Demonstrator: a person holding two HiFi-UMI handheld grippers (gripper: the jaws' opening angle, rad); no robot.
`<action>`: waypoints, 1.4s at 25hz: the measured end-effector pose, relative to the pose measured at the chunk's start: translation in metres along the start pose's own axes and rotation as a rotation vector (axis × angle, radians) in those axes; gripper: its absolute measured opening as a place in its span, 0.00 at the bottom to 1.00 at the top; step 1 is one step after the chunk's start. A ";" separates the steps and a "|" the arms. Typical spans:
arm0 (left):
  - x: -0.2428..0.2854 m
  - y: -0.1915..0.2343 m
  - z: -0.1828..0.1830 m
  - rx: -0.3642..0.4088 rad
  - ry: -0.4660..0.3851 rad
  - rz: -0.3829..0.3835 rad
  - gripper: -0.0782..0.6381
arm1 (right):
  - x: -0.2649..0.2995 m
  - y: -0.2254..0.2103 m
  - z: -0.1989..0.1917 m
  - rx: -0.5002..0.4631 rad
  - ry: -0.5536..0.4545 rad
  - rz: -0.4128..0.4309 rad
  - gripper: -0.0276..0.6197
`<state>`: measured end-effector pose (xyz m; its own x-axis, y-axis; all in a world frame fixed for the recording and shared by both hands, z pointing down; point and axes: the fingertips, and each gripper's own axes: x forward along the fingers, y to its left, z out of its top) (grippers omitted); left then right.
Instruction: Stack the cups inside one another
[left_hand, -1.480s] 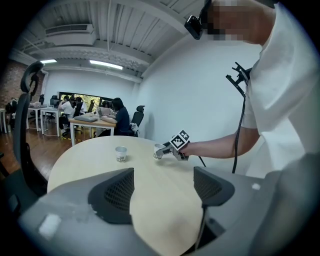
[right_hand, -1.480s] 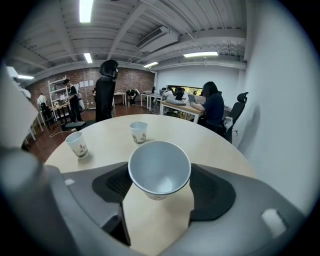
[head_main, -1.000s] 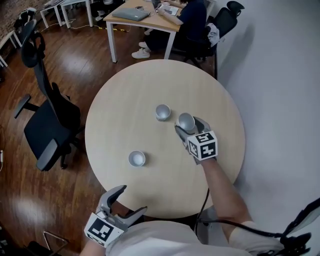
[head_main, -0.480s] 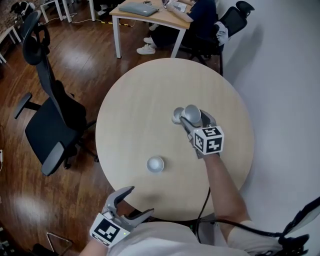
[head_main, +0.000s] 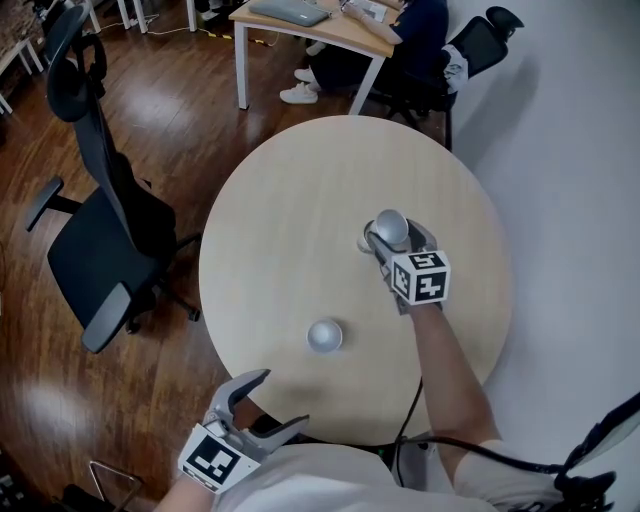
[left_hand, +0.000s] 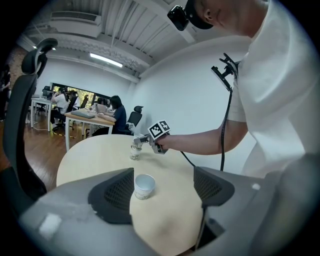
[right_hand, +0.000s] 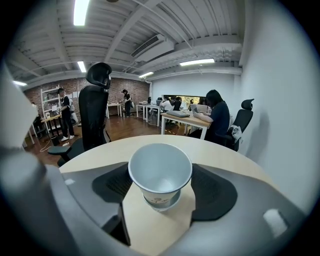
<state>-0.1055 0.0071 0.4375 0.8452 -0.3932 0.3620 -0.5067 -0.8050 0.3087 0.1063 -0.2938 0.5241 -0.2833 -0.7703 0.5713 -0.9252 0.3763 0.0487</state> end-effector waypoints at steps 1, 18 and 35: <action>0.000 0.002 -0.001 -0.001 -0.001 0.001 0.66 | 0.002 0.000 -0.003 0.004 0.006 -0.001 0.60; -0.001 -0.004 -0.004 -0.004 -0.007 0.001 0.66 | -0.012 0.007 -0.007 0.001 0.000 0.010 0.64; 0.000 -0.023 0.012 -0.034 -0.096 0.110 0.68 | -0.098 0.234 -0.111 -0.329 0.168 0.609 0.73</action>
<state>-0.0916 0.0201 0.4200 0.7958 -0.5200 0.3104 -0.6012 -0.7398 0.3020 -0.0547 -0.0733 0.5702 -0.6584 -0.2936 0.6930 -0.4830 0.8710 -0.0899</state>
